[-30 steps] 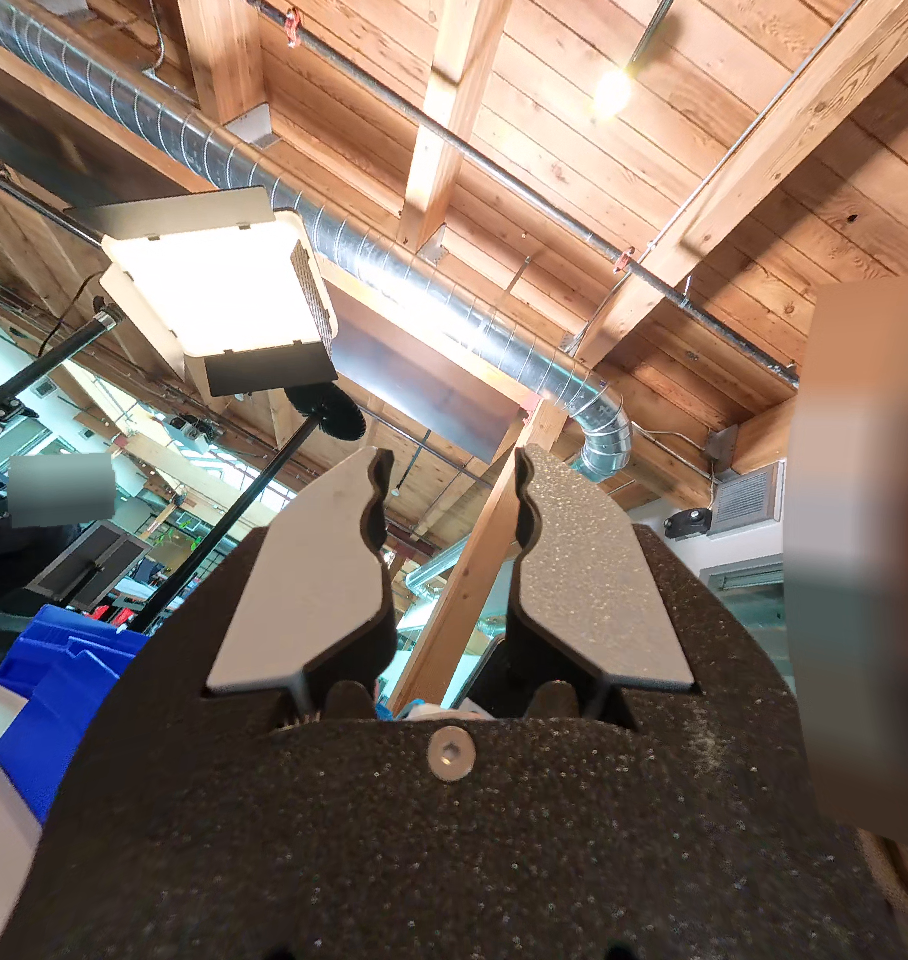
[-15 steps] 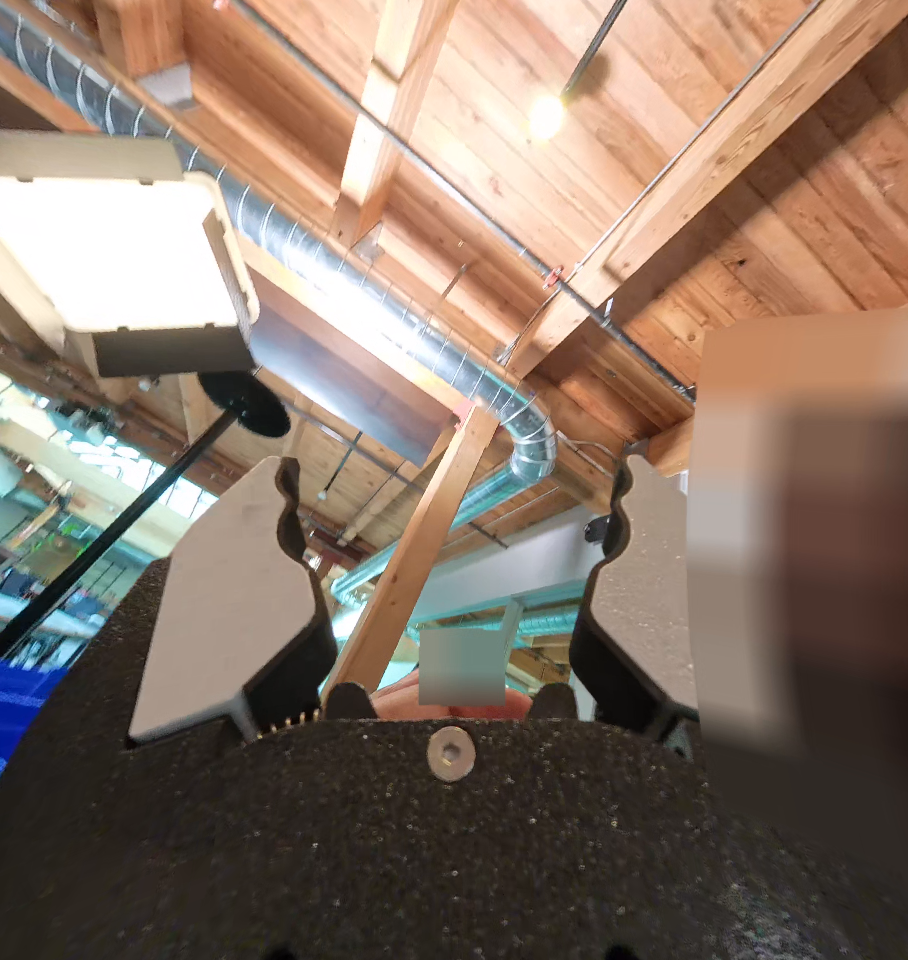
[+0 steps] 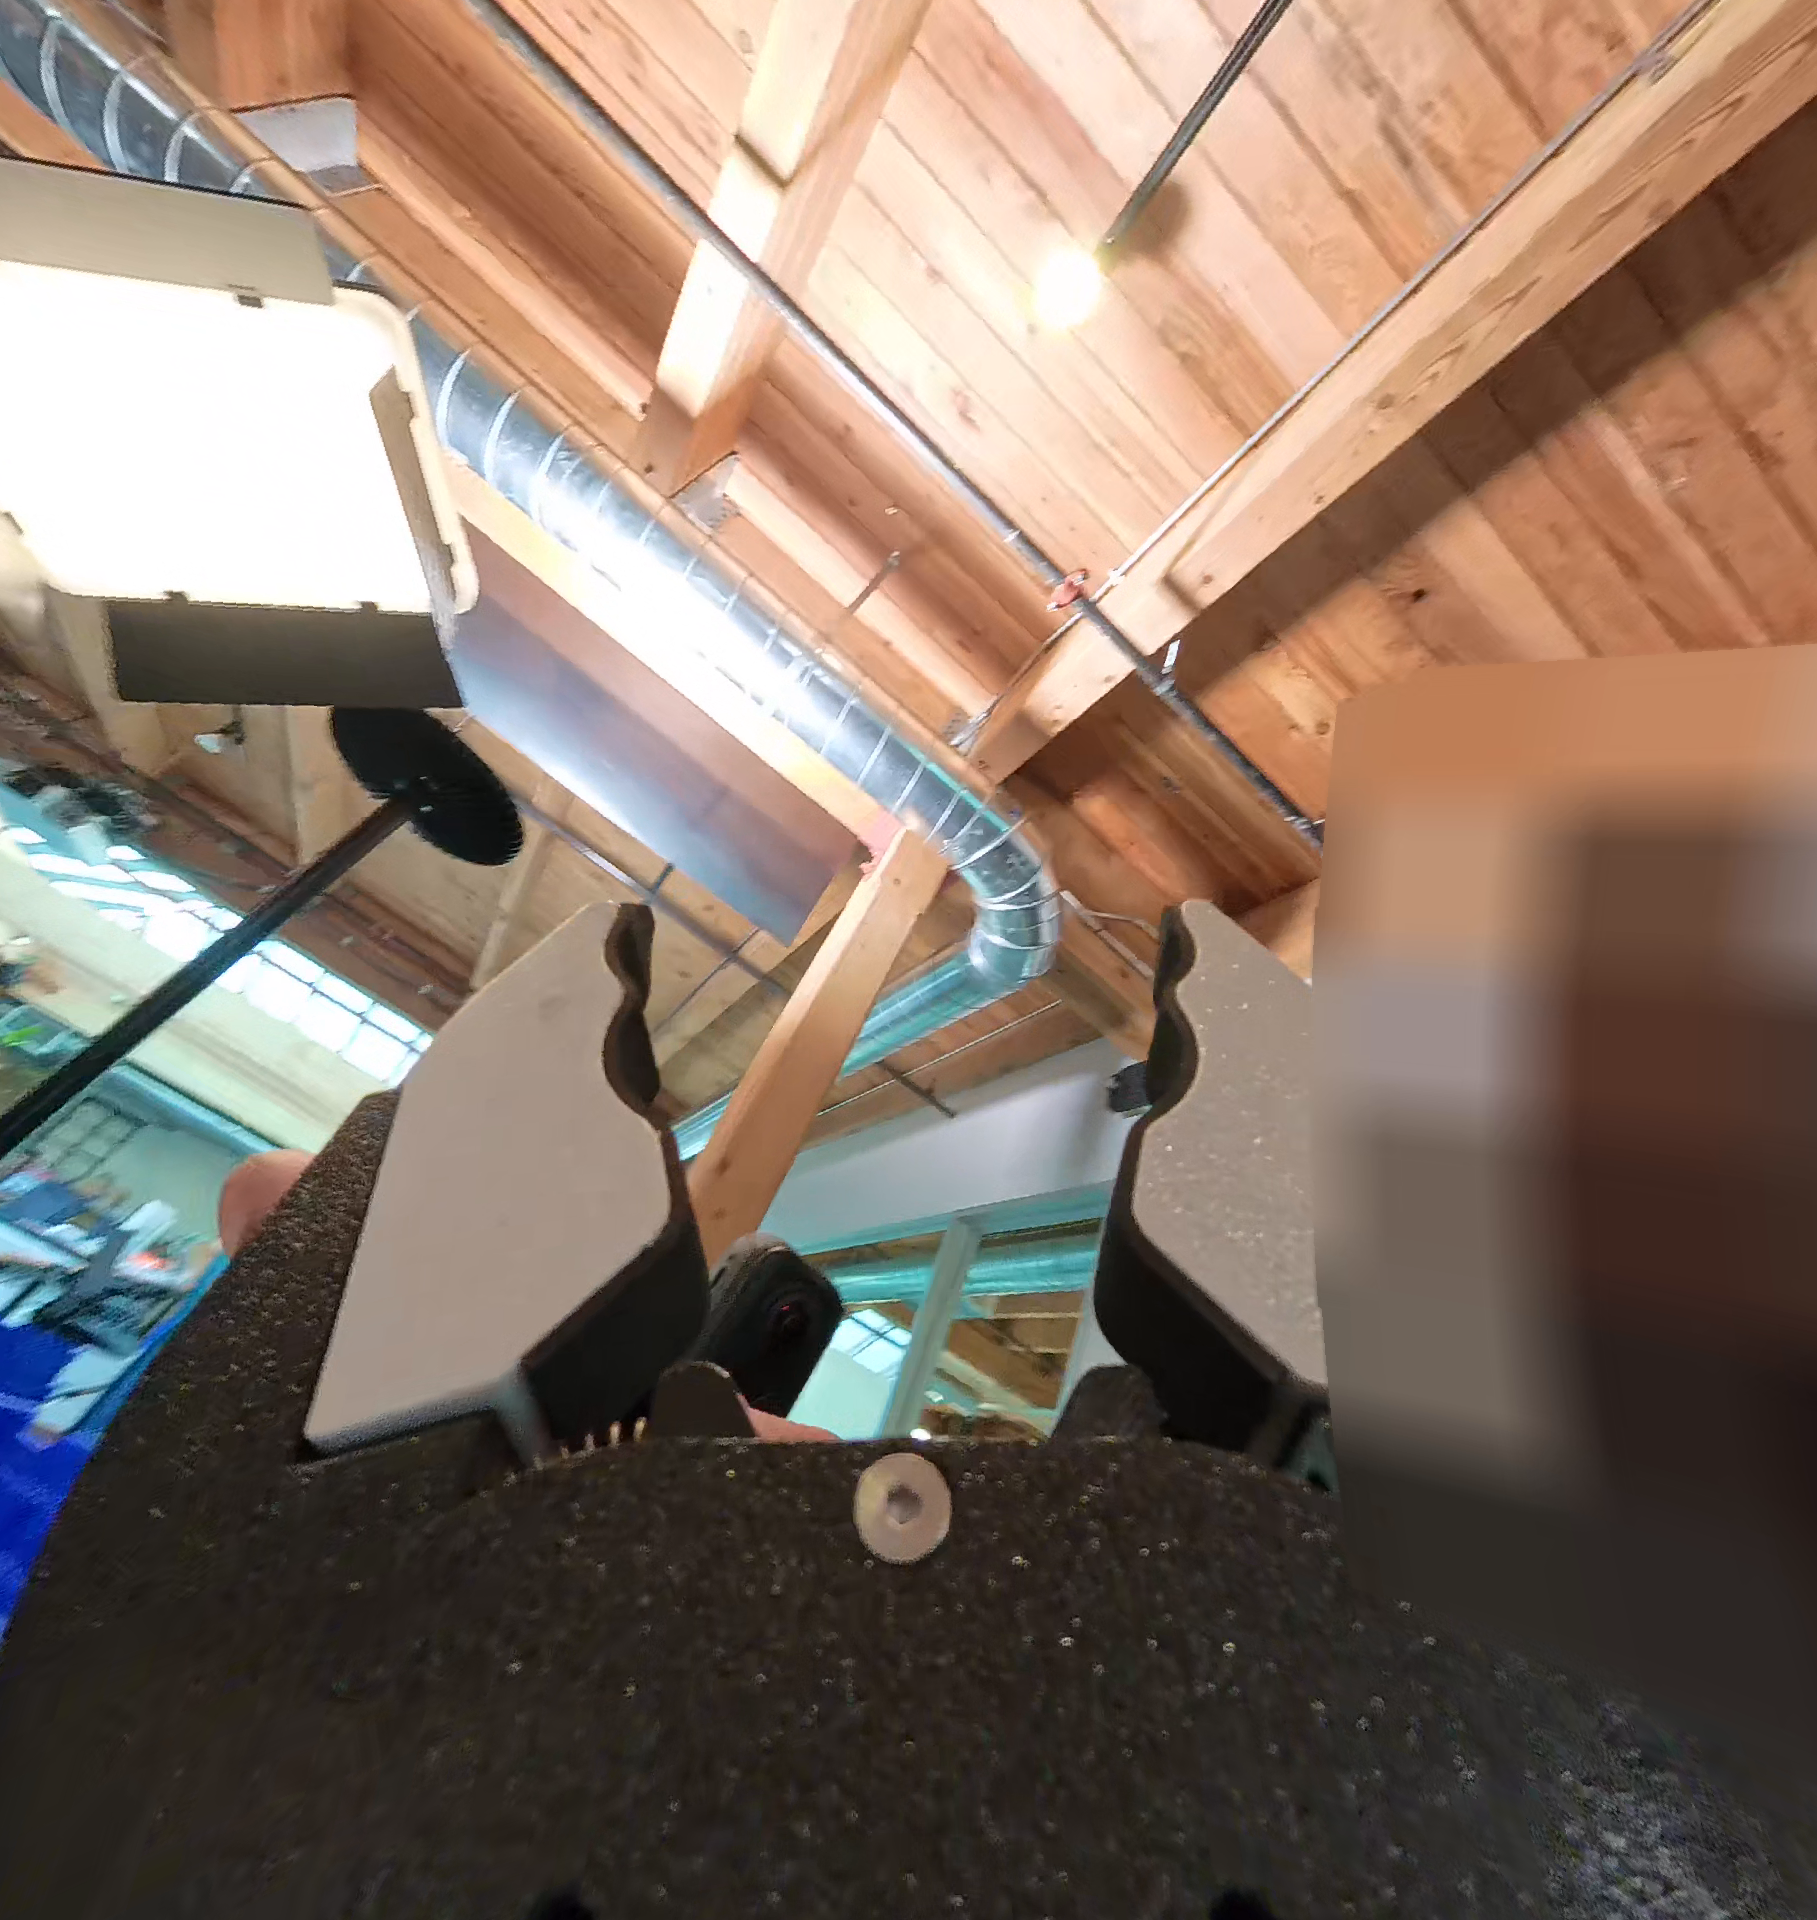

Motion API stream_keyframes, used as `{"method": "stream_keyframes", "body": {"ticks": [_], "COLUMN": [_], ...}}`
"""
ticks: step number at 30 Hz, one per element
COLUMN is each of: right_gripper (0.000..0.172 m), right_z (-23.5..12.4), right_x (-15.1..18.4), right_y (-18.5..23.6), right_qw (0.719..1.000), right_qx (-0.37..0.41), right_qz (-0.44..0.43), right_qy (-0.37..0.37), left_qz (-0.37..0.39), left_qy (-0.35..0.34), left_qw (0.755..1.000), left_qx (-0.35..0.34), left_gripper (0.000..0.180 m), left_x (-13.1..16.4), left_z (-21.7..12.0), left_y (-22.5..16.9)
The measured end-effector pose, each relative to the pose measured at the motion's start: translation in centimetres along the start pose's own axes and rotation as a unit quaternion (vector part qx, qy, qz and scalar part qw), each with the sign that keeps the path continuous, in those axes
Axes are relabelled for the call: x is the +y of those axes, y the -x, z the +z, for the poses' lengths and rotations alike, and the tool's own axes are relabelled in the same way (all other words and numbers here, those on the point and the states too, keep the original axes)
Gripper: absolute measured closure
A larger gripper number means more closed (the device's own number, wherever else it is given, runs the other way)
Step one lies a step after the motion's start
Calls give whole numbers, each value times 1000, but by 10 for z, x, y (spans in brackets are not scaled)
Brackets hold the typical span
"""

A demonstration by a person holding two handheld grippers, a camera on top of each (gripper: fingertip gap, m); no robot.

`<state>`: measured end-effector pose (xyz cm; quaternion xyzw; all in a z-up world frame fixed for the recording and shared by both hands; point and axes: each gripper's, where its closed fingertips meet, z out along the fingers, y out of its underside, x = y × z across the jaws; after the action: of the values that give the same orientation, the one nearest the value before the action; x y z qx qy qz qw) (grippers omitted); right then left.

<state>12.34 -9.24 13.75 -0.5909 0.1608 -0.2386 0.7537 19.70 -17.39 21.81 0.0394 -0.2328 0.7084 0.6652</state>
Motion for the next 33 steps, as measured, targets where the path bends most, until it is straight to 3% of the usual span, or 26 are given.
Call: {"method": "stream_keyframes", "body": {"ticks": [4, 6, 9, 12, 16, 20, 25, 29, 33], "right_gripper": [122, 122, 123, 126, 130, 131, 133, 132, 132], "right_z": [-5, -12, -22, -40, -81, -117, -153, -170, -170], "right_x": [13, 16, 12, -7, -51, -72, -89, -95, -96], "right_y": [-12, -24, -42, -56, -63, -71, -72, -72, -72], "right_qw": [999, 998, 993, 985, 954, 917, 873, 853, 851], "right_qx": [23, 47, 91, 133, 158, 175, 174, 181, 174], "right_qz": [16, 43, 62, 55, 66, 83, 96, 94, 104], "right_qy": [20, 6, -34, -95, -247, -347, -445, -480, -484], "left_qz": [52, 133, 232, 258, 347, 291, 229, 214, 230], "left_qy": [39, 71, 62, 73, 129, 202, 215, 236, 253], "left_qw": [997, 988, 969, 961, 925, 931, 944, 943, 935], "left_qx": [-35, -44, -60, -62, -88, -86, -99, -99, -91], "left_gripper": [95, 103, 113, 118, 120, 107, 101, 99, 94], "left_x": [8, 9, 0, 7, 29, 69, 92, 104, 115], "left_z": [-5, -7, -13, -14, -15, -11, -16, -17, -15], "left_y": [13, 13, 13, 16, 29, 47, 64, 68, 68]}}
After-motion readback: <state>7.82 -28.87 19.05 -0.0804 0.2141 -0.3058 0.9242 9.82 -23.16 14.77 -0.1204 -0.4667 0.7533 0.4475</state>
